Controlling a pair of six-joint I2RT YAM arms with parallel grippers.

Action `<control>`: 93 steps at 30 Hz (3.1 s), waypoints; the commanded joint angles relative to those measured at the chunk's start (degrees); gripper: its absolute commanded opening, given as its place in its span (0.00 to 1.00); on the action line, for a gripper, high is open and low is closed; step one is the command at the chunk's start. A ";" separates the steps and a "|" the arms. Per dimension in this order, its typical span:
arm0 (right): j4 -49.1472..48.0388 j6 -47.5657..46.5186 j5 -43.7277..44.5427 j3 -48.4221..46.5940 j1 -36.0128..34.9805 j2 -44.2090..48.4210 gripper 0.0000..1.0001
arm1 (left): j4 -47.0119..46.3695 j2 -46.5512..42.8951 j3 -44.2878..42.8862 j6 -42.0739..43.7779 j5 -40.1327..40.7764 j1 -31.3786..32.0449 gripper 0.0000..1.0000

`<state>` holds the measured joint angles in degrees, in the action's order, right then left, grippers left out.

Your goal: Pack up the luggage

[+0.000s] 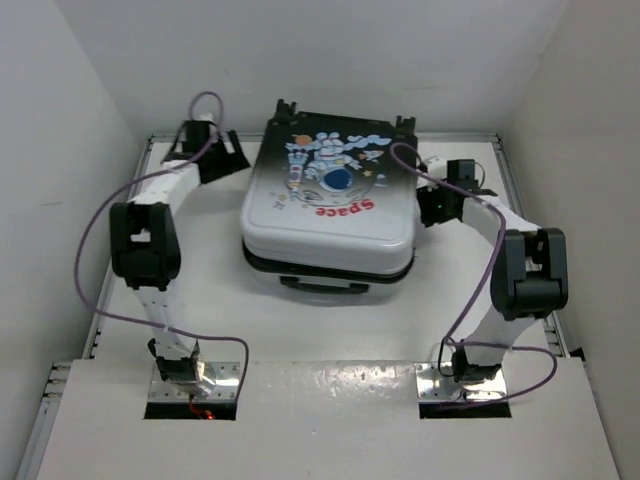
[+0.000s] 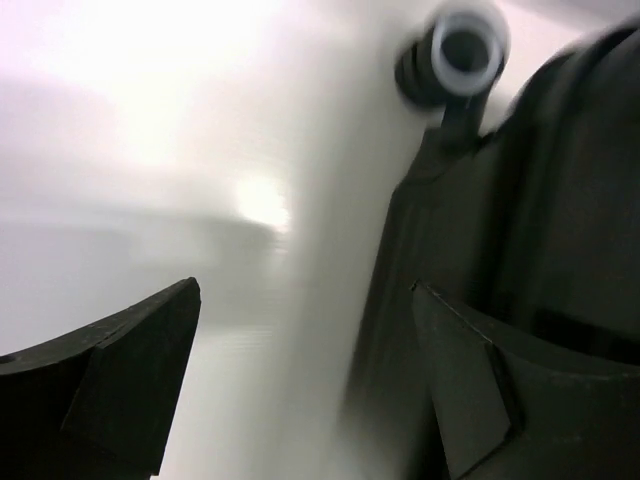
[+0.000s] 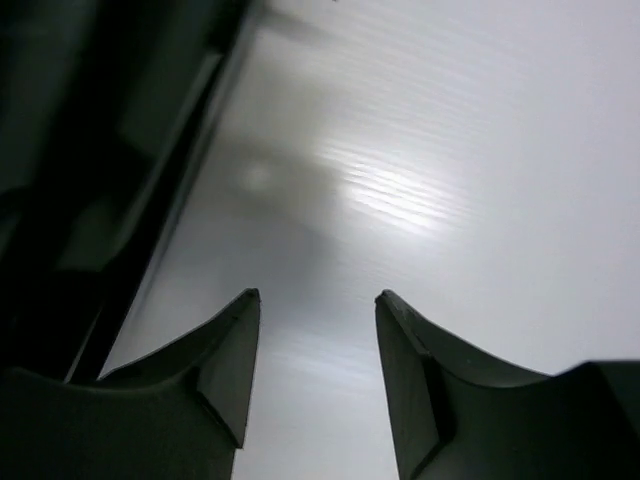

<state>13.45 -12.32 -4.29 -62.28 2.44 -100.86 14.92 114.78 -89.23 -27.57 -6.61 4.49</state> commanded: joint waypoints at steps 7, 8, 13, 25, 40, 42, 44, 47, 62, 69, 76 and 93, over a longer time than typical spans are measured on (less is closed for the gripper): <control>-3.69 1.51 -27.58 11.21 -13.42 15.41 0.56 | 11.17 -15.72 -3.14 3.94 0.28 -19.86 0.91; -4.05 0.98 -28.83 13.13 -14.47 17.17 0.57 | 12.32 -19.21 -2.10 3.06 2.72 -20.39 0.91; -9.49 -5.26 -35.33 19.30 -17.02 22.89 0.57 | 18.57 -30.39 9.93 0.68 7.92 -21.10 0.87; -6.34 -6.85 -34.03 20.27 -7.45 30.28 0.57 | 32.54 -35.86 31.03 0.41 9.11 -23.47 0.27; 3.85 -2.80 -32.27 19.83 3.63 37.39 0.58 | 2.41 -21.63 36.08 -24.00 -29.87 -15.57 0.25; 5.52 -3.15 -32.71 20.18 3.45 37.93 0.58 | -3.19 -18.73 30.64 -26.47 -28.73 -14.87 0.25; 5.97 -3.33 -32.53 20.27 3.02 38.63 0.58 | -7.94 -13.11 25.11 -29.90 -28.72 -14.86 0.25; 4.57 -1.58 -30.87 20.36 2.93 38.20 0.59 | -10.87 -6.70 19.11 -31.49 -27.15 -14.86 0.25; -2.72 4.66 -26.91 19.83 4.06 34.85 0.61 | 4.76 -22.36 19.60 -22.26 -11.86 -10.57 0.57; -5.28 5.29 -26.03 20.18 6.00 33.01 0.61 | 11.71 -30.41 27.53 -24.45 -3.68 -0.90 0.57; -3.87 4.06 -25.59 17.63 8.28 31.34 0.61 | 13.90 -27.07 25.87 -26.57 0.89 3.95 0.52; -0.54 1.95 -25.68 22.82 11.53 37.40 0.62 | 16.62 -24.61 27.80 -26.75 -1.21 6.32 0.44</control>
<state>12.51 -8.91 -29.91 -40.01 13.45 -65.28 27.35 88.77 -61.98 -54.96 -7.25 9.41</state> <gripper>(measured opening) 0.615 0.458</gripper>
